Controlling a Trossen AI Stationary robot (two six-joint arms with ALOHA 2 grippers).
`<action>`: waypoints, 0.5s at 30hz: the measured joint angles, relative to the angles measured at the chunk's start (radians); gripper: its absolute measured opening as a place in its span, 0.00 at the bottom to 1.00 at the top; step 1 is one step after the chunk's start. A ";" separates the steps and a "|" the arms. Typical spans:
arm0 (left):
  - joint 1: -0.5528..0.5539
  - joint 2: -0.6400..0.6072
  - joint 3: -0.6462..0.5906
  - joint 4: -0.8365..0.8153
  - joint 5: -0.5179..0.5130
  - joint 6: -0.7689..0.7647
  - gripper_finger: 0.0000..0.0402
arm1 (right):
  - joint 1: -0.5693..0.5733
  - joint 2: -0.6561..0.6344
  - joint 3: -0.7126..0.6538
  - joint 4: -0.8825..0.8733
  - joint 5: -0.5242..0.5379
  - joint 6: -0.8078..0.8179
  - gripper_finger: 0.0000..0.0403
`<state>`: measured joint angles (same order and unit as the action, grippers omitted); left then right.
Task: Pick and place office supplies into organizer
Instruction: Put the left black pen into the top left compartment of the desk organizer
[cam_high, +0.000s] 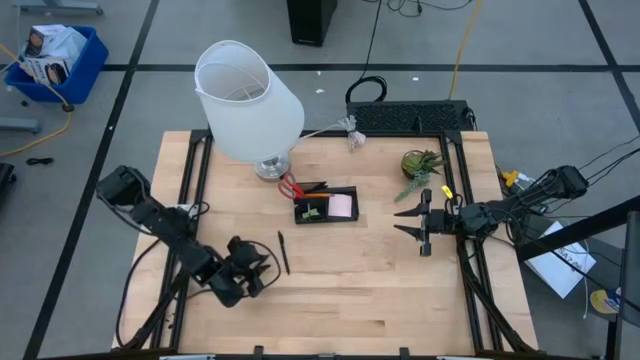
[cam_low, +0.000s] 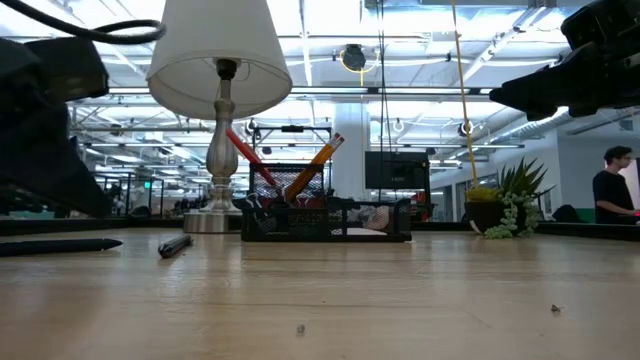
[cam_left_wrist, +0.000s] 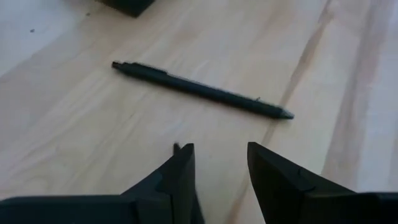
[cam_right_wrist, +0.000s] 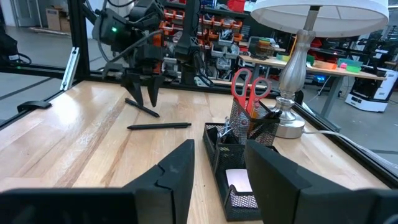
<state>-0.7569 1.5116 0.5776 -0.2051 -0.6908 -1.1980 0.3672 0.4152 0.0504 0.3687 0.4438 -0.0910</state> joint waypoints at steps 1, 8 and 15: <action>0.008 0.000 0.012 -0.024 0.014 0.000 0.37 | 0.000 0.000 0.000 0.000 0.000 0.000 0.34; 0.030 0.000 0.056 -0.114 0.040 -0.015 0.37 | 0.000 0.000 0.000 0.000 0.000 0.000 0.34; 0.030 0.004 0.056 -0.113 0.074 -0.041 0.37 | 0.000 0.000 0.000 0.000 0.000 0.000 0.34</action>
<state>-0.7269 1.5155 0.6338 -0.3179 -0.6170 -1.2394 0.3672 0.4150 0.0503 0.3691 0.4438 -0.0910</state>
